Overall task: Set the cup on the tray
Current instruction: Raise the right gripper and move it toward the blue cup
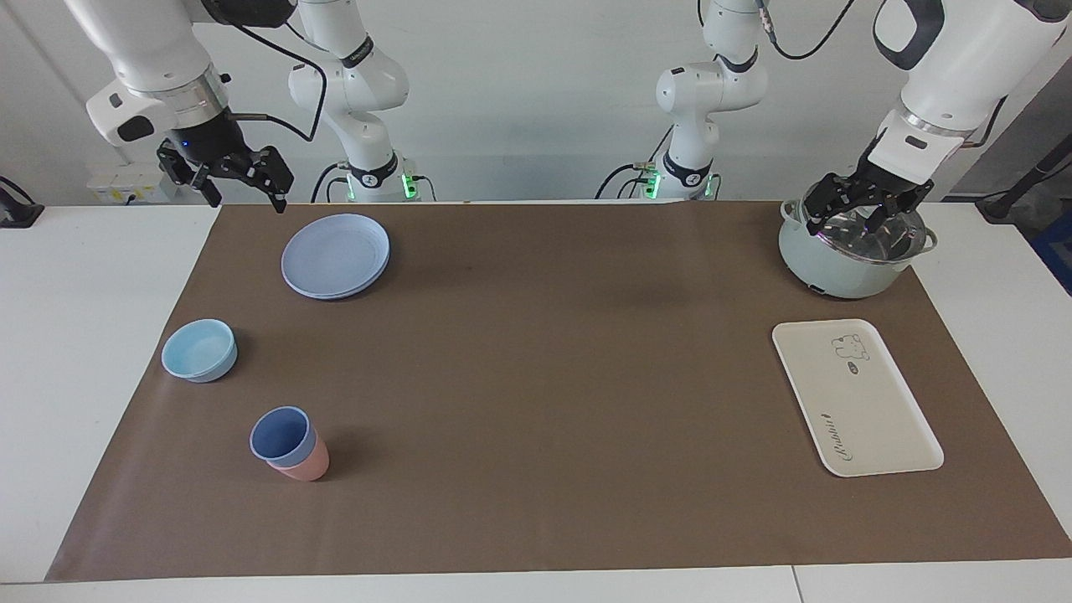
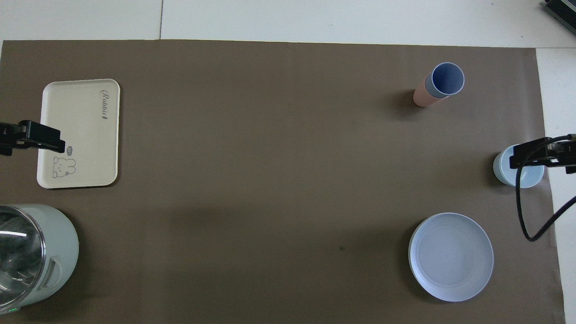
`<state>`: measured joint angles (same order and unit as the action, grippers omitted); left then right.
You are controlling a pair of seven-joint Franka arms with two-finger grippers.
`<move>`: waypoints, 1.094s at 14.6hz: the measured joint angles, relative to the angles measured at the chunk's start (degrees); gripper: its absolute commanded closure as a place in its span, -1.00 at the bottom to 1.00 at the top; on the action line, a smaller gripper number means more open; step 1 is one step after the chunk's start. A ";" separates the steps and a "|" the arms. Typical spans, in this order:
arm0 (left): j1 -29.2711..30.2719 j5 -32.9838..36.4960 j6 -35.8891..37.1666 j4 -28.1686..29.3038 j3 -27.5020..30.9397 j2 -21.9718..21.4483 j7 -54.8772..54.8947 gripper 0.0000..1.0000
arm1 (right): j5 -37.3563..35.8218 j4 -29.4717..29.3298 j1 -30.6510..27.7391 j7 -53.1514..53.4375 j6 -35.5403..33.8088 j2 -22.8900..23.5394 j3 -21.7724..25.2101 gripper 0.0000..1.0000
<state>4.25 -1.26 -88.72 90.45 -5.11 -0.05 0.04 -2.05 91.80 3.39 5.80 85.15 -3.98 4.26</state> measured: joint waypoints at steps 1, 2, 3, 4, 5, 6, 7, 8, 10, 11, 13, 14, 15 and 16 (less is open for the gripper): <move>0.00 0.00 0.00 0.00 0.00 0.00 0.00 -1.00 | 0.00 0.00 0.00 0.00 0.05 0.00 0.00 -1.00; 0.00 0.00 0.00 0.00 0.00 0.00 0.00 -1.00 | 0.00 0.02 0.00 0.00 0.12 0.00 0.00 -1.00; 0.00 0.00 0.00 0.00 0.00 0.00 0.00 -1.00 | 0.01 0.04 0.02 0.00 0.24 0.00 0.00 -1.00; 0.00 0.00 0.00 0.00 0.00 0.00 0.00 -1.00 | 0.02 0.06 0.06 0.00 0.45 0.00 -0.02 -1.00; 0.00 0.00 0.00 0.00 0.00 0.00 0.00 -1.00 | 0.03 0.11 0.10 0.00 0.59 0.00 -0.07 -1.00; 0.00 0.00 0.00 0.00 0.00 0.00 0.00 -1.00 | 0.03 0.34 0.17 -0.02 1.16 -0.01 -0.12 -1.00; 0.00 0.00 0.00 0.00 0.00 0.00 0.00 -1.00 | 0.04 1.02 0.23 -0.70 3.06 -0.08 -0.19 -1.00; 0.00 0.00 0.00 0.00 0.00 0.00 0.00 -1.00 | 0.04 2.30 0.25 -3.03 6.18 -0.22 -0.24 -1.00; 0.00 0.00 0.00 0.00 0.00 0.00 0.00 -1.00 | 0.26 5.62 0.25 -10.85 13.45 -0.44 -0.27 -1.00; 0.00 0.00 0.00 0.00 0.00 0.00 0.00 -1.00 | 0.55 7.63 0.19 -15.64 17.45 -0.38 -0.27 -1.00; 0.00 0.00 0.00 0.00 0.00 0.00 0.00 -1.00 | 2.30 12.39 -0.21 -25.89 27.70 0.37 -0.20 -1.00; 0.00 0.00 0.00 0.00 0.00 0.00 0.00 -1.00 | 4.67 14.38 -0.75 -31.14 32.48 1.16 -0.19 -1.00; 0.00 0.00 0.00 0.00 0.00 0.00 0.00 -1.00 | 7.92 15.80 -1.60 -36.90 36.37 2.35 -0.15 -1.00; 0.00 0.00 0.00 0.00 0.00 0.00 0.00 -1.00 | 11.57 16.61 -2.61 -43.03 39.37 3.82 -0.13 -1.00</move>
<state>4.25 -1.26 -88.72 90.45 -5.11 -0.05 0.04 9.52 108.41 0.77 -37.23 124.52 -0.17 4.13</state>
